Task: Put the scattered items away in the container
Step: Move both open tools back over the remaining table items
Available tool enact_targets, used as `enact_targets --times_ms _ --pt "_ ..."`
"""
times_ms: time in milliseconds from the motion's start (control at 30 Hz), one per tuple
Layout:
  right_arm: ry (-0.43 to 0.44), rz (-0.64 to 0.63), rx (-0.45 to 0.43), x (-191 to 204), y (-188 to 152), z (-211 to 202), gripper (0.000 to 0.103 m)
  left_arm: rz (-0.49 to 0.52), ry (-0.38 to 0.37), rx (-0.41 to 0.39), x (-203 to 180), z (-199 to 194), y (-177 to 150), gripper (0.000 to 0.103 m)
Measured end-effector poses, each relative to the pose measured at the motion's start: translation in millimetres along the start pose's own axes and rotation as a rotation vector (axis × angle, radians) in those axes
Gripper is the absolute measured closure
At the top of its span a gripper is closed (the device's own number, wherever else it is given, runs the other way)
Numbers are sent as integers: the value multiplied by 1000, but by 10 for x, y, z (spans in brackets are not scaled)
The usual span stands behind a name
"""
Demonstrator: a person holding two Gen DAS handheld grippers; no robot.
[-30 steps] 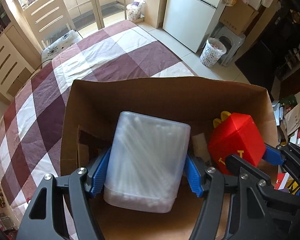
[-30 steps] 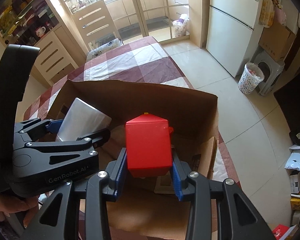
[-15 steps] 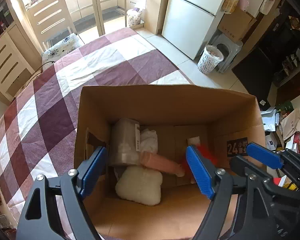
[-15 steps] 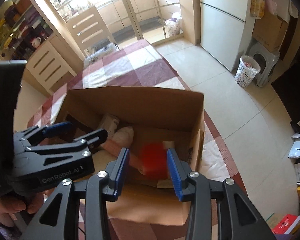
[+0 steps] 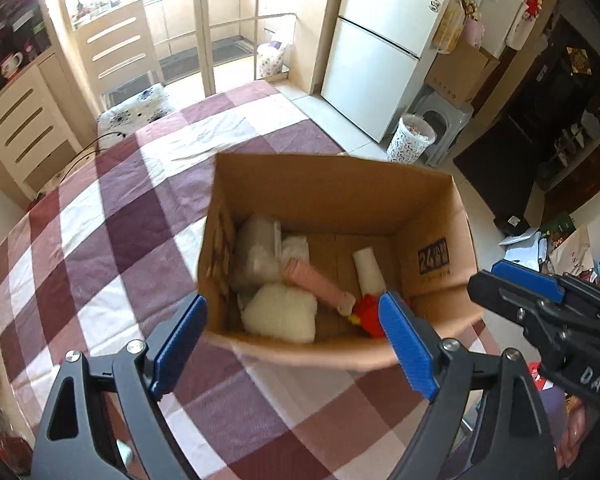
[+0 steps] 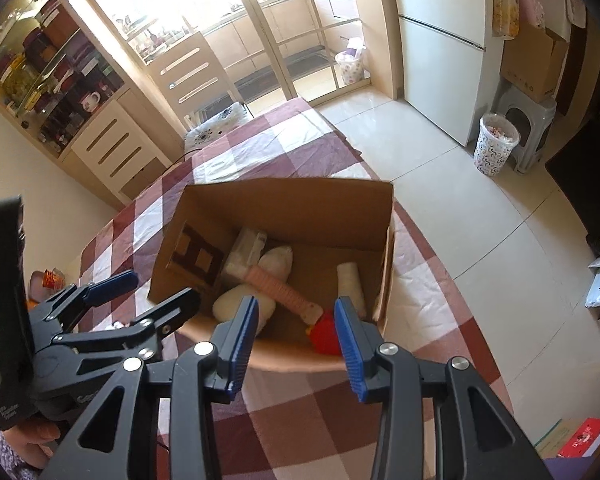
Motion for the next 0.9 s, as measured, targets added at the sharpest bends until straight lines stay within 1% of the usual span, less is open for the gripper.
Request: enact_targets --times_ms 133,200,533,733,900 --pt "11 -23 18 159 -150 -39 62 -38 8 10 166 -104 -288 14" --pt "23 -43 30 270 -217 -40 62 -57 25 14 272 -153 -446 14" --pt "55 -186 103 921 -591 101 62 -179 62 39 846 -338 -1092 14" --pt "97 -264 170 1341 -844 314 62 -266 104 54 1259 -412 -1448 14" --pt "129 -324 228 1657 -1055 527 62 -346 144 83 1620 -434 -1822 14"
Point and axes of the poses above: each gripper's, at about its wrist camera, not at the fingertips, and z roughly the way its jaws point, x to its left, y to its top, the point moved 7 cm from there along z, roughly the way its jaws point, and after that the axes turned 13 degrees about y, right-handed, at the moved point
